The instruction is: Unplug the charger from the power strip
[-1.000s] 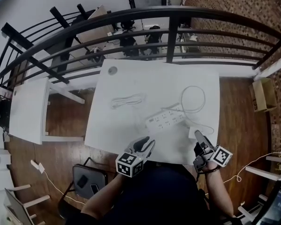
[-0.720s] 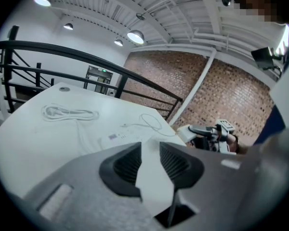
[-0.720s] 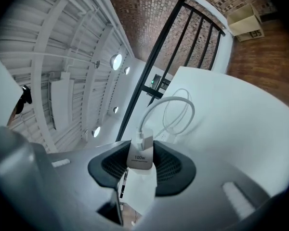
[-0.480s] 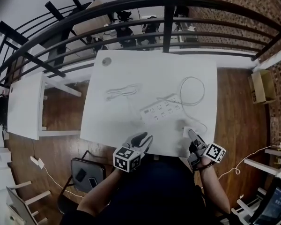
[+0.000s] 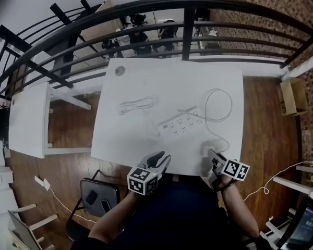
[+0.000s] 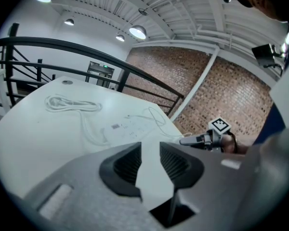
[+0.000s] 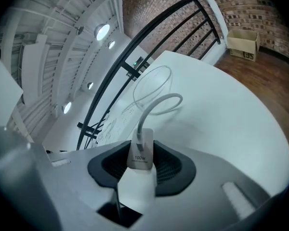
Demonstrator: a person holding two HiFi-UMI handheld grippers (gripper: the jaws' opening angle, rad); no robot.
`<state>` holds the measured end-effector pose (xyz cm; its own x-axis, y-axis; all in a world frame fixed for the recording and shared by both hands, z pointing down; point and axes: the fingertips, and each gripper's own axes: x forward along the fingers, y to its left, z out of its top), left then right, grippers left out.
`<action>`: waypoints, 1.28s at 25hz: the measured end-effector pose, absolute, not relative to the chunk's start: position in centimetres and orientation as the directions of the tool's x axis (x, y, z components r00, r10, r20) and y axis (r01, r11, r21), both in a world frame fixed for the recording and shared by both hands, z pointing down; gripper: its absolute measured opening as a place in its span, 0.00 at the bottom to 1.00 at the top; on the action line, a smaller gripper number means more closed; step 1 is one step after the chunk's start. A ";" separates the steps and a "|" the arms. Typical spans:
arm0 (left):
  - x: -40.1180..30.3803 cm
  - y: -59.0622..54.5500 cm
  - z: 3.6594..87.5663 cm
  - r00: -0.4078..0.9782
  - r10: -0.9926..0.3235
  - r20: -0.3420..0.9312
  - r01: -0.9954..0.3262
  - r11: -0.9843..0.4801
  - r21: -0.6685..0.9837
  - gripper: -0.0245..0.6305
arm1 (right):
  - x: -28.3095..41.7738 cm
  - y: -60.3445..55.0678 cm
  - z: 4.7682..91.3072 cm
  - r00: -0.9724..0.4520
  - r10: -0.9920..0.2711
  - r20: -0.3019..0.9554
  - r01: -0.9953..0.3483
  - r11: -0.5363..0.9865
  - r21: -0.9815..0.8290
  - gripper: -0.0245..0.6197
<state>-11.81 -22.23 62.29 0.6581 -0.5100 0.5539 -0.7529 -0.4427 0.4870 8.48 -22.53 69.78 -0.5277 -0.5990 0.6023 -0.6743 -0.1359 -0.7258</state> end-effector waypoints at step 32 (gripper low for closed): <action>-11.8 -24.4 59.8 0.718 -0.566 0.404 -0.695 -0.556 0.456 0.21 | 19.4 -19.7 68.5 -0.110 -0.646 0.755 -0.831 -0.357 -0.427 0.55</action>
<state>-11.82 -24.39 59.82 0.7183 -0.5661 0.4044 -0.6949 -0.5557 0.4564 19.38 -19.67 68.54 -0.1104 -0.6462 0.7551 -0.8306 -0.3572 -0.4271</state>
